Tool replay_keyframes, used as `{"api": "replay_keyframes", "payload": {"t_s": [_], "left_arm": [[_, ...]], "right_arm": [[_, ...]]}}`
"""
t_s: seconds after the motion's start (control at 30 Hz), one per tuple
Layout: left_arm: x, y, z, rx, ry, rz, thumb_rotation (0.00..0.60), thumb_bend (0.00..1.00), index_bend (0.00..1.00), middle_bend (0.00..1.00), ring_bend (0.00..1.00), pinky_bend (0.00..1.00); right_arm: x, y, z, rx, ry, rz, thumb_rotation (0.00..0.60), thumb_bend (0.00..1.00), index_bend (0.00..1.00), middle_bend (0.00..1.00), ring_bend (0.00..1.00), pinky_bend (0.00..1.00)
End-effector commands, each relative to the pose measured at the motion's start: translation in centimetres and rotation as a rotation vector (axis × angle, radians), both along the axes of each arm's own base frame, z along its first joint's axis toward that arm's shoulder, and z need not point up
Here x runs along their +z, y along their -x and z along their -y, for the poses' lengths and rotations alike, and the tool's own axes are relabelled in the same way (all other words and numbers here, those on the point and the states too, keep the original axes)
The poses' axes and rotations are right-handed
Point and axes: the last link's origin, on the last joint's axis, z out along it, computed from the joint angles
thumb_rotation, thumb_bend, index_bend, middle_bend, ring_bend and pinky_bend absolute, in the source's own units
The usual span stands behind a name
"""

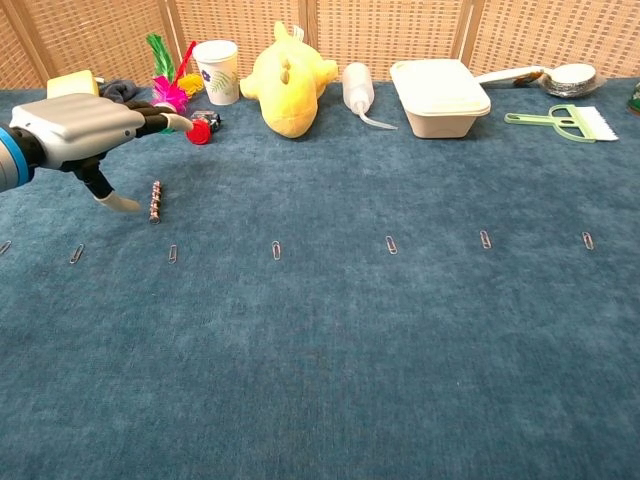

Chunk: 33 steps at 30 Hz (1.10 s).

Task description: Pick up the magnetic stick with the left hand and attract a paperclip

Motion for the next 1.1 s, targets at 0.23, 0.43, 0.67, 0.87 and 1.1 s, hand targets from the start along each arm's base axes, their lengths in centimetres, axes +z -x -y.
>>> {"api": "replay_keyframes", "payload": {"t_s": [0.23, 0.43, 0.67, 0.87, 1.1], "left_arm": [[-0.7, -0.5, -0.1, -0.007, -0.001, -0.013, 0.573, 0.34, 0.00, 0.01, 0.00, 0.12], [-1.1, -0.4, 0.1, 0.009, 0.007, -0.012, 0.578, 0.34, 0.00, 0.01, 0.00, 0.11], [-1.2, 0.0, 0.1, 0.000, -0.001, -0.046, 0.574, 0.34, 0.00, 0.00, 0.00, 0.10], [-1.5, -0.1, -0.1, -0.011, -0.013, -0.069, 0.578, 0.34, 0.00, 0.00, 0.00, 0.09], [-1.9, -0.2, -0.3, -0.003, -0.029, -0.066, 0.578, 0.34, 0.00, 0.00, 0.00, 0.08]], "right_arm": [[0.0, 0.3, 0.0, -0.008, 0.001, 0.004, 0.600, 0.44, 0.01, 0.01, 0.00, 0.11], [-0.1, 0.5, -0.1, -0.015, -0.001, 0.004, 0.600, 0.44, 0.01, 0.01, 0.00, 0.11], [-0.2, 0.6, -0.1, -0.016, -0.003, 0.007, 0.600, 0.44, 0.01, 0.01, 0.00, 0.11], [-0.1, 0.9, -0.3, -0.026, 0.002, 0.010, 0.600, 0.44, 0.01, 0.01, 0.00, 0.11], [-0.2, 0.9, -0.3, -0.023, 0.002, 0.013, 0.600, 0.44, 0.01, 0.01, 0.00, 0.11]]}}
